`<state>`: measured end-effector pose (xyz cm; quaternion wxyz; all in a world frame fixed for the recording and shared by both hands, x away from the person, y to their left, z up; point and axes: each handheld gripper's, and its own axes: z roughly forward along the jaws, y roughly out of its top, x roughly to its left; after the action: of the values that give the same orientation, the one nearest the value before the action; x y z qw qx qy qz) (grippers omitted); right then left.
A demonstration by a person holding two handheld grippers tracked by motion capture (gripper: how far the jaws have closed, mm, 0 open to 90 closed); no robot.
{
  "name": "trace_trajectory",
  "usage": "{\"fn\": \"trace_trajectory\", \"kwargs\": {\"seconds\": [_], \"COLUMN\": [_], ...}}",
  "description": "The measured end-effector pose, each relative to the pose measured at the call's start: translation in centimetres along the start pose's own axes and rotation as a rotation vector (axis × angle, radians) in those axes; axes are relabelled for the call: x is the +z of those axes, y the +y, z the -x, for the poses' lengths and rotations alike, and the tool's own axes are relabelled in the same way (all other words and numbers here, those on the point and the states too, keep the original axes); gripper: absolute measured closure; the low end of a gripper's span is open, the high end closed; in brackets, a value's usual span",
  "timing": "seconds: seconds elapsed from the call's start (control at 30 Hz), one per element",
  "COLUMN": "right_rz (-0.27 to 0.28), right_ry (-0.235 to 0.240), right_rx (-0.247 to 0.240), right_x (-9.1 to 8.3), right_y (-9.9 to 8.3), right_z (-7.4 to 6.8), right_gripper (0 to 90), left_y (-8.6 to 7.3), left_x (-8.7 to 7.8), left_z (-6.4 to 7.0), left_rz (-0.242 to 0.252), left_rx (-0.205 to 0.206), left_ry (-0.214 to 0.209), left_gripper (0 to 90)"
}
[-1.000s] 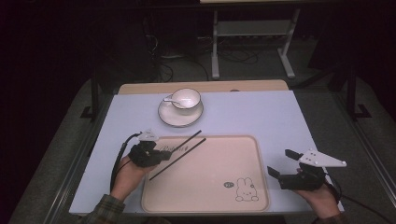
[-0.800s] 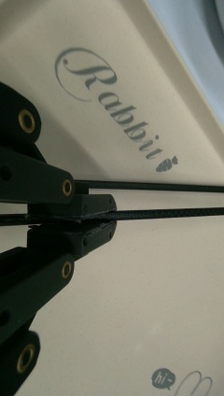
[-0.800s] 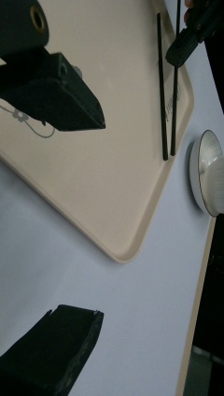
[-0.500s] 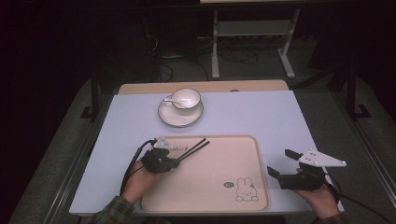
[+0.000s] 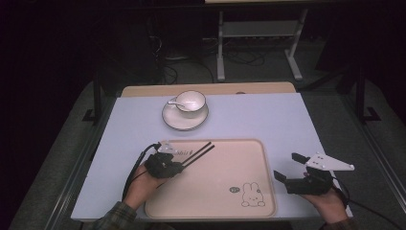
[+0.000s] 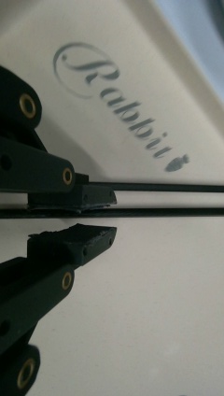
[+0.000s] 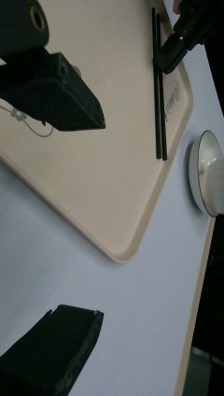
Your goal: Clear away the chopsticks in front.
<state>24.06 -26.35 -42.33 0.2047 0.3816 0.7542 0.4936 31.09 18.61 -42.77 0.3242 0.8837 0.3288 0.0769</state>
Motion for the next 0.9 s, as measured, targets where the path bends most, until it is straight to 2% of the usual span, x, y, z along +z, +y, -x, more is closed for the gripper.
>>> {"fn": "trace_trajectory", "kwargs": {"seconds": [0.13, 0.2, 0.37, 0.57, 0.73, 0.9], "right_rz": [-0.007, -0.007, -0.007, -0.007, -0.006, -0.005], "right_ry": [0.002, 0.003, 0.003, 0.003, 0.004, 0.004], "right_rx": [-0.005, -0.003, -0.003, -0.004, -0.002, -0.001], "right_x": [0.2, 0.2, 0.3, 0.3, 0.2, 0.2], "right_y": [0.0, 0.0, 0.1, 0.1, 0.0, 0.0], "right_z": [0.0, 0.0, 0.0, 0.0, 0.1, 0.1], "right_gripper": [6.3, 6.3, 6.3, 6.3, 6.3, 6.3], "left_y": [1.6, 2.7, 5.3, 7.9, 8.9, 8.7], "left_x": [0.0, 0.5, 2.6, 5.8, 7.8, 8.5], "left_z": [-0.5, -0.6, -0.4, 0.2, 0.2, -0.4], "left_rz": [0.028, 0.033, 0.040, 0.043, 0.033, 0.020], "left_rx": [0.010, 0.027, 0.052, 0.070, 0.070, 0.053], "left_ry": [-0.028, -0.048, -0.085, -0.111, -0.112, -0.104], "left_gripper": [75.9, 79.7, 89.4, 89.5, 89.5, 89.5]}}
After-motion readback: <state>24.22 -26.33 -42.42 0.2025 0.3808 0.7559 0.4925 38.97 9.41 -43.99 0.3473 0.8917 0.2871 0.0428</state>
